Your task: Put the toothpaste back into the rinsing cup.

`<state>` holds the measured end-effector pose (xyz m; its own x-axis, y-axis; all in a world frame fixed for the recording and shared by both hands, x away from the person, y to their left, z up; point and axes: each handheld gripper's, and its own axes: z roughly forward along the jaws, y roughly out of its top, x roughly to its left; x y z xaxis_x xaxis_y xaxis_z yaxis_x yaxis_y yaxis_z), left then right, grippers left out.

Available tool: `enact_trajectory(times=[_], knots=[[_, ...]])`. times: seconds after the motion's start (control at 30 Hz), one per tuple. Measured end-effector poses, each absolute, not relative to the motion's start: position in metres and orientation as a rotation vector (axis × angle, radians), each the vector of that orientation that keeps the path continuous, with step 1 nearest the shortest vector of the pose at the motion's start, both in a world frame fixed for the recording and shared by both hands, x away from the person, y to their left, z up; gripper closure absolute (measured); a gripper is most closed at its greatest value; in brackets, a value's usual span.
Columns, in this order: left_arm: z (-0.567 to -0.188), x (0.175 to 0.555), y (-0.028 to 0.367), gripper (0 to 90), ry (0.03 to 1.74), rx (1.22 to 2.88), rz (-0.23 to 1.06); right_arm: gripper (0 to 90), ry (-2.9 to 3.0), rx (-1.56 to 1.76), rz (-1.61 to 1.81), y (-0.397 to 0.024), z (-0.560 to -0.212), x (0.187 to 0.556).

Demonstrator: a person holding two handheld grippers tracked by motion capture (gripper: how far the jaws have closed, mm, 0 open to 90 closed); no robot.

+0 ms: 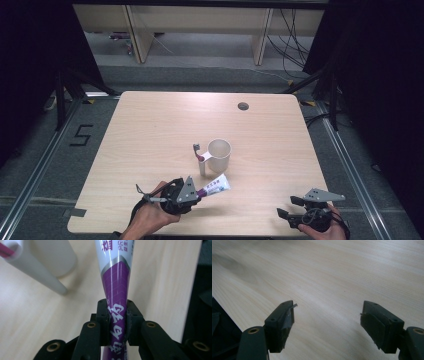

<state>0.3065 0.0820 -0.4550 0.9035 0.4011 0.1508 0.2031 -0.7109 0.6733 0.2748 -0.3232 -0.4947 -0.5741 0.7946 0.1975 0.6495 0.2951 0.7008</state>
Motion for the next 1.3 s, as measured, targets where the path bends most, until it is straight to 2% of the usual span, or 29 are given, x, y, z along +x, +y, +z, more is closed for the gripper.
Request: enact_trajectory(times=[0.6,1.3], knots=[[-0.445,0.324,0.031,76.6,0.498,2.070,0.496,27.8,2.357,1.316,1.163,-0.325,-0.495,0.276],[-0.424,0.346,-0.010,76.4,0.583,1.873,0.636,28.0,2.361,1.302,1.146,-0.327,-0.496,0.276]])
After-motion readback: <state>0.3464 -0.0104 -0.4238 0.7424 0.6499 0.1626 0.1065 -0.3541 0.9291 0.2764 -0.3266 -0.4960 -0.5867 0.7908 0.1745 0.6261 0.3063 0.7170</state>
